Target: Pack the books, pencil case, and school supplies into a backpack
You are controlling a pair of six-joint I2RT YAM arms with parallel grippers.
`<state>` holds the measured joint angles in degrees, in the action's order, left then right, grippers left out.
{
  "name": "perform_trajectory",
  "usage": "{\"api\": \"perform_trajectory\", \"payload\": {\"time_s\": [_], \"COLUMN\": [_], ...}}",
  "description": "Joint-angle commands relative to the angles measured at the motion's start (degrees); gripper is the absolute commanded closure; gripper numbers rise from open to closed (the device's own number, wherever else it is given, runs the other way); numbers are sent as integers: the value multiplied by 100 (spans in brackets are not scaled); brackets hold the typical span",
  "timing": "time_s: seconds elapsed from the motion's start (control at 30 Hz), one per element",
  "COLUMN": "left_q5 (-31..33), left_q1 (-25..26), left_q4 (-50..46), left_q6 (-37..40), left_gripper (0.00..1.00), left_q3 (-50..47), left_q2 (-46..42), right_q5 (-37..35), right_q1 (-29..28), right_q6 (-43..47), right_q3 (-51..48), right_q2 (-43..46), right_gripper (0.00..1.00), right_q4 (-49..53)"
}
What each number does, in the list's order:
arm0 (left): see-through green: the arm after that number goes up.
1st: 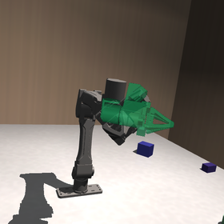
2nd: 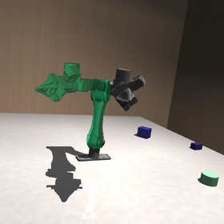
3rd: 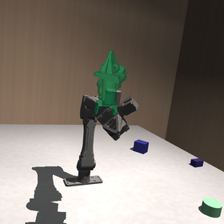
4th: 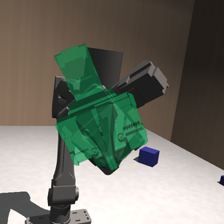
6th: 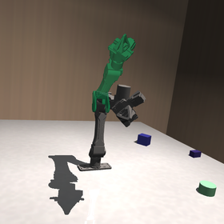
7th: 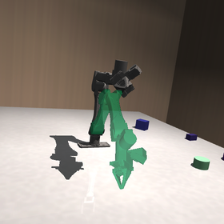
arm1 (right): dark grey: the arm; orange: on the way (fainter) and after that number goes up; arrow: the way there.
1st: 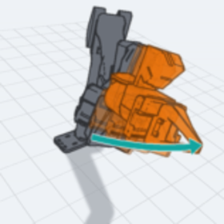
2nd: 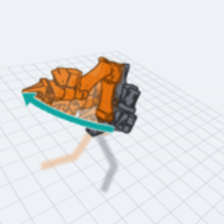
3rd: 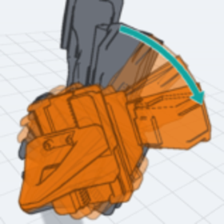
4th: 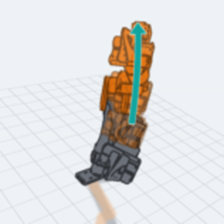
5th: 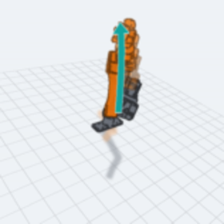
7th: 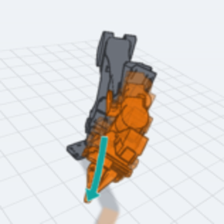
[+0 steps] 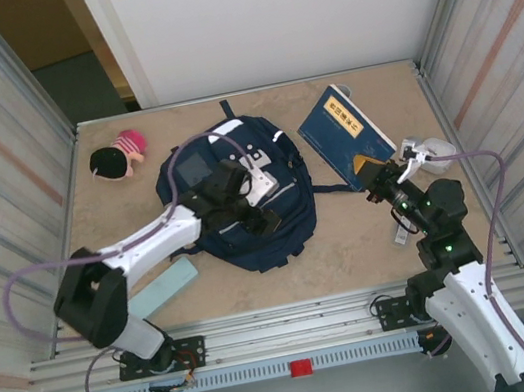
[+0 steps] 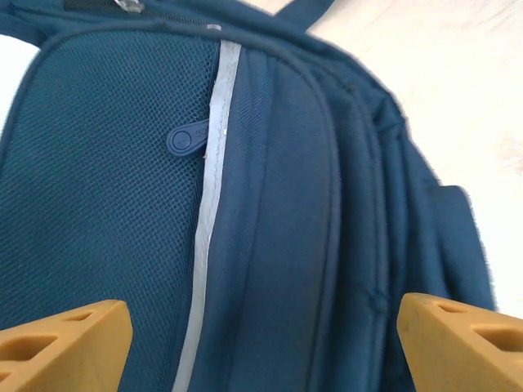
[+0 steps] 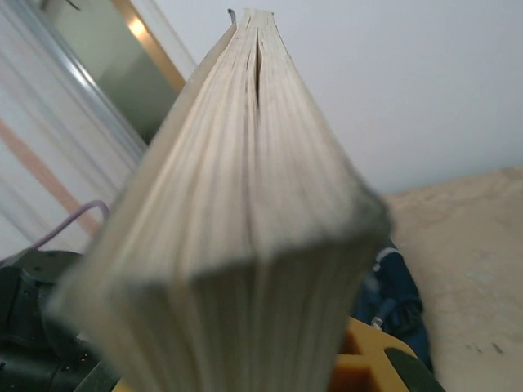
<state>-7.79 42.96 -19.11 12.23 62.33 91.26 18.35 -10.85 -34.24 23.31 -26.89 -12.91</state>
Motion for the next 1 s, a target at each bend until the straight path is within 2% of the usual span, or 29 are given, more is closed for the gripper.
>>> {"api": "perform_trajectory", "payload": {"time_s": [0.0,0.3,0.4,0.5,0.53,0.63,0.67,0.73,0.77,0.87,0.97], "left_q5": [470,802,1385,1597,1587,1358,1318,1230,1187,1094,859], "left_q1": [144,144,146,159,185,216,215,213,214,178,69], "left_q4": [-344,-523,-608,-686,-641,-747,-769,-758,-769,-840,-998], "left_q6": [189,98,-33,-186,-239,-473,-608,-773,-822,-925,-979], "left_gripper": [14,12,15,39,51,74,84,97,100,100,100], "left_q3": [629,1185,1242,1261,1209,1256,1302,1382,1472,1751,2088], "left_q2": [460,1466,1718,1732,1624,1120,924,559,396,60,-103], "right_q5": [-273,-332,-310,-427,-581,-963,-999,-946,-915,-1001,-573], "right_q1": [4,4,4,4,13,94,152,261,329,438,601], "right_q6": [185,233,215,113,-32,-550,-667,-799,-829,-939,-904], "right_q3": [-55,-63,-46,-4,37,269,377,583,708,1029,1220], "right_q2": [79,70,54,27,11,-87,-152,-308,-402,-575,-618], "right_gripper": [100,100,100,100,100,100,100,100,100,100,100], "right_q4": [177,364,419,603,747,1391,1608,2030,2270,3101,3589]}}
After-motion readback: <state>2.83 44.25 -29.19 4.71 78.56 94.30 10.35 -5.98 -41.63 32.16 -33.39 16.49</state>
